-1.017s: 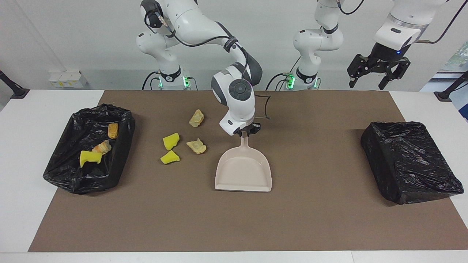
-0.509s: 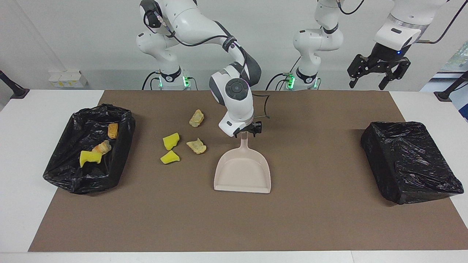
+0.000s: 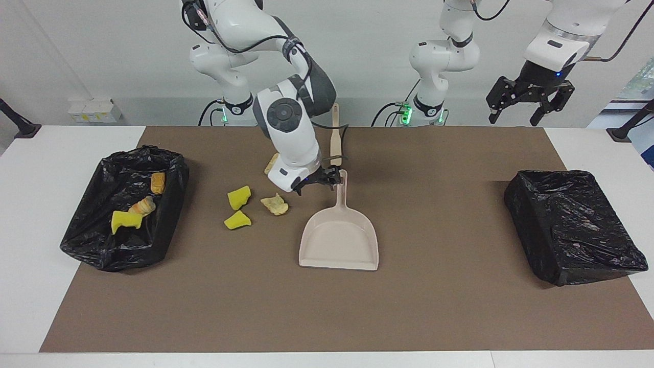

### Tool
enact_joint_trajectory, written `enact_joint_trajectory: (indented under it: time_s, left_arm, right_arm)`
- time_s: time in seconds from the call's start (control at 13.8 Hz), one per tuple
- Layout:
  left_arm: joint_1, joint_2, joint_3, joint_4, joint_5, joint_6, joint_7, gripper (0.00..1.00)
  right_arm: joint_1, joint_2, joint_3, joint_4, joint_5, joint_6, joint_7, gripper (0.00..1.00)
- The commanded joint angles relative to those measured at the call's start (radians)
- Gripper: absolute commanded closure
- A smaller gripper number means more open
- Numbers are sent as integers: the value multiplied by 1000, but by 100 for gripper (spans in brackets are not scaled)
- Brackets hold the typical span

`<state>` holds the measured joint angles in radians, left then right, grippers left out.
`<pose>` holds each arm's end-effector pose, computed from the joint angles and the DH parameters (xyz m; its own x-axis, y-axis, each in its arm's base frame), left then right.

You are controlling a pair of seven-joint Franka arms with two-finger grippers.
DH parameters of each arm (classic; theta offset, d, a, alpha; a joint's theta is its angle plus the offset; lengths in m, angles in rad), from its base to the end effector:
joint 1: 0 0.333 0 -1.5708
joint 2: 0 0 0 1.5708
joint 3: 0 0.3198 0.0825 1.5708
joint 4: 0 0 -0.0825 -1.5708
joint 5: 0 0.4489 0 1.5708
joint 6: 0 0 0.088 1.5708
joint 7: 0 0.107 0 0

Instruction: Sweep and dump trash in bin

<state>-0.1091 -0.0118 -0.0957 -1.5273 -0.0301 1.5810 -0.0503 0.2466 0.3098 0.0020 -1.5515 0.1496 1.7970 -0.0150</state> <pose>0.6036 -0.1290 0.6599 0.9861 -0.1533 0.0639 -0.1555 -0.9873 0.0322 0.6861 0.1870 0.4514 0.9717 0.2274 -0.0645 0.2164 -0.9656 -0.1444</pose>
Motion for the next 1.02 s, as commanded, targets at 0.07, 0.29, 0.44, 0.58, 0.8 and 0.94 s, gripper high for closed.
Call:
enact_joint_trajectory:
  time_s: [0.07, 0.29, 0.44, 0.58, 0.8, 0.94]
  left_arm:
    - [-168, -17, 7, -199, -2, 256, -204, 0]
    - [-279, 9, 7, -312, -2, 442, -327, 0]
    - [-352, 91, 7, -317, -2, 532, -402, 0]
    - [-426, 192, 7, -317, -2, 637, -494, 0]
    - [-466, 262, 7, -320, -1, 691, -490, 0]
    - [-484, 268, 7, -352, -1, 714, -477, 0]
  right_arm:
    - [-127, -40, 12, -9, -12, -11, -163, 0]
    - [-193, -52, 9, -9, -59, 1, -164, 0]
    - [-205, -63, 12, -10, -206, 2, -158, 0]
    - [-239, -87, 9, -15, -251, -8, -167, 0]
    - [-290, -168, 12, -18, -226, -89, -149, 0]
    - [-277, -221, 3, -19, -225, -143, -56, 0]
